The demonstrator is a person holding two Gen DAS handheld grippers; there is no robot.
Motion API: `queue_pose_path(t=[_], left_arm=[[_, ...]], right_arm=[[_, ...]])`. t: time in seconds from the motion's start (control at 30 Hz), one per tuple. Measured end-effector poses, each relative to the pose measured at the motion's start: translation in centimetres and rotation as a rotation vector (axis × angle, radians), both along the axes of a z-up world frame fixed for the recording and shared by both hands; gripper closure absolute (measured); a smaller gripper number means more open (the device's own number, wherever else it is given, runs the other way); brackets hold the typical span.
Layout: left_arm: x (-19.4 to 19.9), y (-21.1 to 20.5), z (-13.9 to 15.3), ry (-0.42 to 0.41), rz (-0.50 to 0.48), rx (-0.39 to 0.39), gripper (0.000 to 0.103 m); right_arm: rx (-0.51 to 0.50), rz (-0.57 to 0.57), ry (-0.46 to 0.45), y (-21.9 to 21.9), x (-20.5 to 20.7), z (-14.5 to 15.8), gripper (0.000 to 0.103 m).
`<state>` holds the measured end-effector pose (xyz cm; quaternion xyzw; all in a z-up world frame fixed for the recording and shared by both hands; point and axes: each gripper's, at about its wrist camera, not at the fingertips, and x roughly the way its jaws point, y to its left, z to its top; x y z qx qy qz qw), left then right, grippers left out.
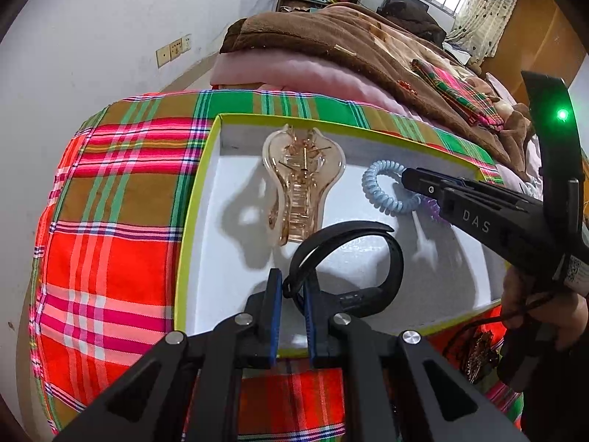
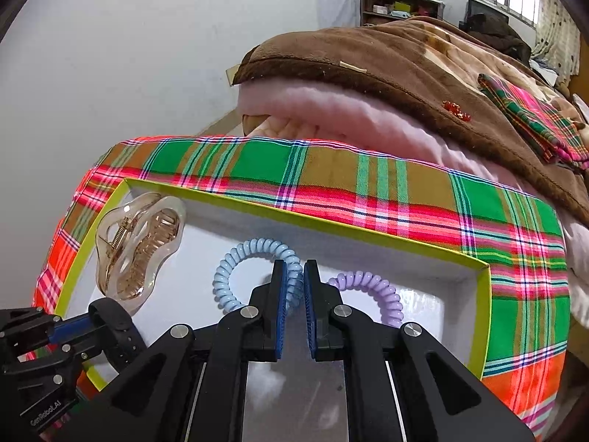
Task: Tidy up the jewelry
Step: 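Open the left gripper releasing the black band while the right gripper releases the blue coil in the box, then move both grippers out of the box toward the remaining jewelry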
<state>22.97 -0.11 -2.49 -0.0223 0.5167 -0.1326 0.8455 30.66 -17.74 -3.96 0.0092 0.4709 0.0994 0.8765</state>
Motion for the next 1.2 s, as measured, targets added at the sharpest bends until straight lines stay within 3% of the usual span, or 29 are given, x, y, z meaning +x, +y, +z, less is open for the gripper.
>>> queue_pose_path(t=[0.77,1.2], left_arm=[[-0.7,0.3,0.8,-0.009,0.011,-0.032,0.061],[-3.6,0.6,4.0,-0.126,0.041,0.013,0.051]], right_arm=[[0.027,-0.019,-0.021,-0.1,-0.6,0.9,0.088],[0.066,-0.017,-0.113,-0.5,-5.5,4.3,0.086]])
